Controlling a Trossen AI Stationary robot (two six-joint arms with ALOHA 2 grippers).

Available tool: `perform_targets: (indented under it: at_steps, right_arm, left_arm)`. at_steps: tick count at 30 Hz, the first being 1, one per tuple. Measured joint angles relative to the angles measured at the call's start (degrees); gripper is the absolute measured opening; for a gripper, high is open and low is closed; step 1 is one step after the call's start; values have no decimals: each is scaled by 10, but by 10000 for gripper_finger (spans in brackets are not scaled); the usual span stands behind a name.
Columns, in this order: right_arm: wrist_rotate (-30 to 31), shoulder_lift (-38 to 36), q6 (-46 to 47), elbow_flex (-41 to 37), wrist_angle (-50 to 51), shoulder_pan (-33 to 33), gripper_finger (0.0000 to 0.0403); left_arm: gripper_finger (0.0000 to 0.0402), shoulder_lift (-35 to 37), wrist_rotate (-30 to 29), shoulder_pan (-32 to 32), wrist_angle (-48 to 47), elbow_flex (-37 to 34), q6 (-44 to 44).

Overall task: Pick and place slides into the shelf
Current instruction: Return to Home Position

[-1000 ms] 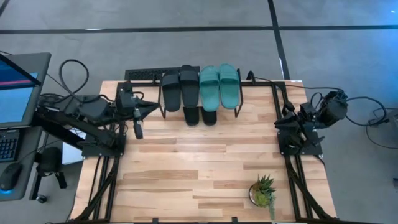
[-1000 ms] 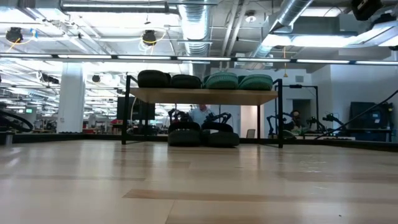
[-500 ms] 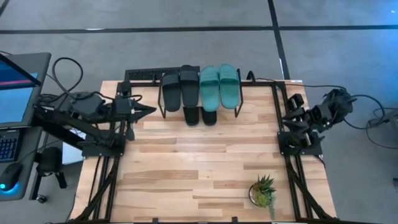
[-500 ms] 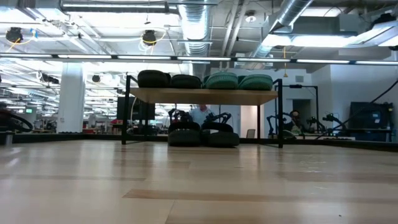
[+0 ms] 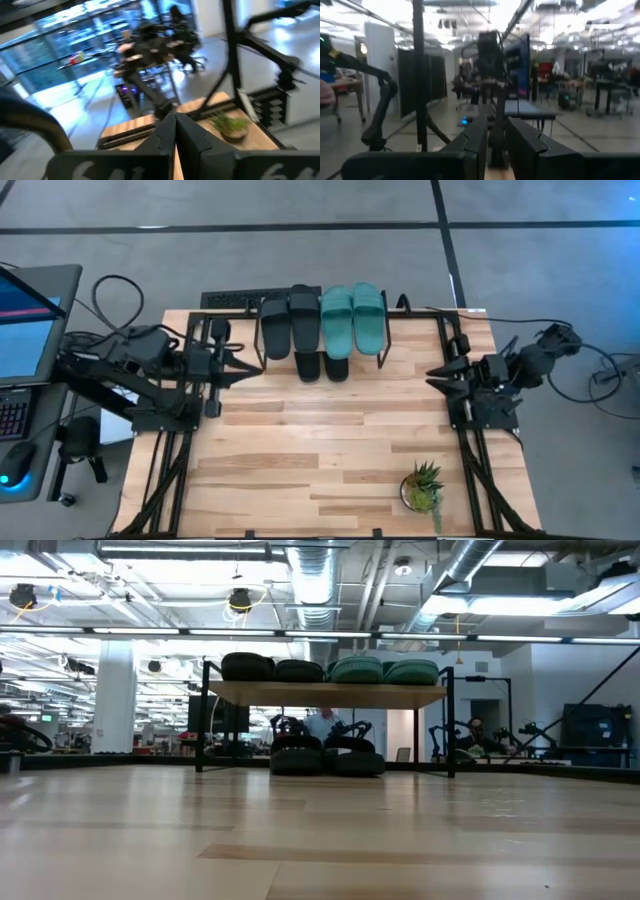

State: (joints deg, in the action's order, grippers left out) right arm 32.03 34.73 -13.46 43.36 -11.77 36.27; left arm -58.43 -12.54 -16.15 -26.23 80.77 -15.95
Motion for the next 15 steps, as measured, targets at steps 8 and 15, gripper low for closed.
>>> perform_targets:
  at_steps: [8,15]
  right_arm:
    - [-93,43,72,49,85,-117,61]
    - [-267,59,85,80,122,-214,61]
  left_arm:
    - [0,-25,-4,1,4,0,-4]
    - [0,-24,9,39,-3,-9,22]
